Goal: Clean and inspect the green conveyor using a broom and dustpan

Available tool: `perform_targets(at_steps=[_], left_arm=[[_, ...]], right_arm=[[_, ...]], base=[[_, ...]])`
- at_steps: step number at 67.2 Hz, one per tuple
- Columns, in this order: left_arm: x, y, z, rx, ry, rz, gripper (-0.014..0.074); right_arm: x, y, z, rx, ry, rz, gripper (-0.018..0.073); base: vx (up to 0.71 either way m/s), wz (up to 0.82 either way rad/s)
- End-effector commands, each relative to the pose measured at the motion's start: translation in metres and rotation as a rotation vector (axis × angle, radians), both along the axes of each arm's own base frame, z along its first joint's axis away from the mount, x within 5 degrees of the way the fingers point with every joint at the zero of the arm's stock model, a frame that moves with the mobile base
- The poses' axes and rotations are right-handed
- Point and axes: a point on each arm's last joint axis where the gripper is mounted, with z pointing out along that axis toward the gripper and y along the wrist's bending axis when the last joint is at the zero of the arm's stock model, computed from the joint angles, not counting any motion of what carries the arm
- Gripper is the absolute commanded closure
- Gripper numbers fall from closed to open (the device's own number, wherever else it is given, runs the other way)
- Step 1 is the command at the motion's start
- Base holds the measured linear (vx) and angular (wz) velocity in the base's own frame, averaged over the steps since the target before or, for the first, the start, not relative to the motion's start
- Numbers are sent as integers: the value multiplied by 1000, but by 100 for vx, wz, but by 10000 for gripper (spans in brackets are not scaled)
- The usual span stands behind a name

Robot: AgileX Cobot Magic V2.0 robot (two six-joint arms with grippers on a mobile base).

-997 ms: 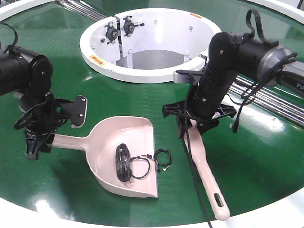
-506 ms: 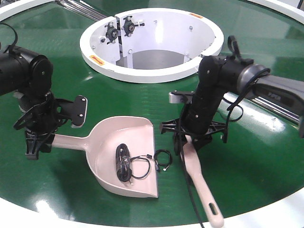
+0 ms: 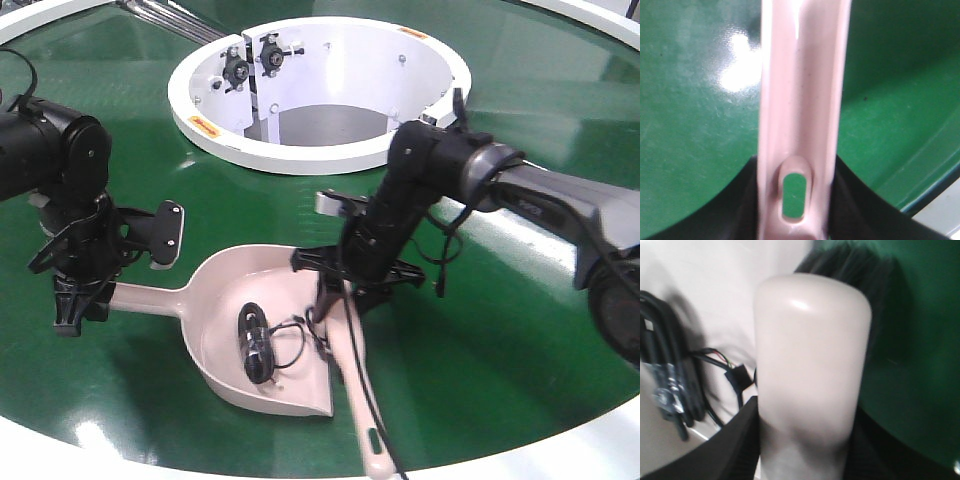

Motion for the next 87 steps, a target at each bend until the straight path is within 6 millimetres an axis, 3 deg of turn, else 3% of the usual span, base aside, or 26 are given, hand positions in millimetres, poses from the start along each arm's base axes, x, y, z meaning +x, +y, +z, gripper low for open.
perform_targets(at_steps=[1, 18, 31, 48, 63, 87], left_arm=[[-6, -3, 24, -25, -43, 15, 603], [-6, -3, 24, -25, -43, 15, 603], [-6, -3, 24, -25, -43, 15, 603], [-6, -3, 24, -25, -43, 15, 603], [-6, -3, 24, -25, -43, 15, 603], [-6, -3, 24, -25, -43, 15, 603]], right_arm=[[-6, 18, 42, 93, -32, 38, 561], [-4, 45, 57, 153, -72, 54, 561], [-5, 45, 67, 173, -84, 42, 561], [-14, 41, 100, 207, -151, 52, 561], [-22, 7, 129, 106, -268, 51, 560], [-32, -76, 106, -64, -216, 6, 560]], base=[[0, 0], [0, 0], [0, 0], [0, 0], [0, 0], [0, 0]])
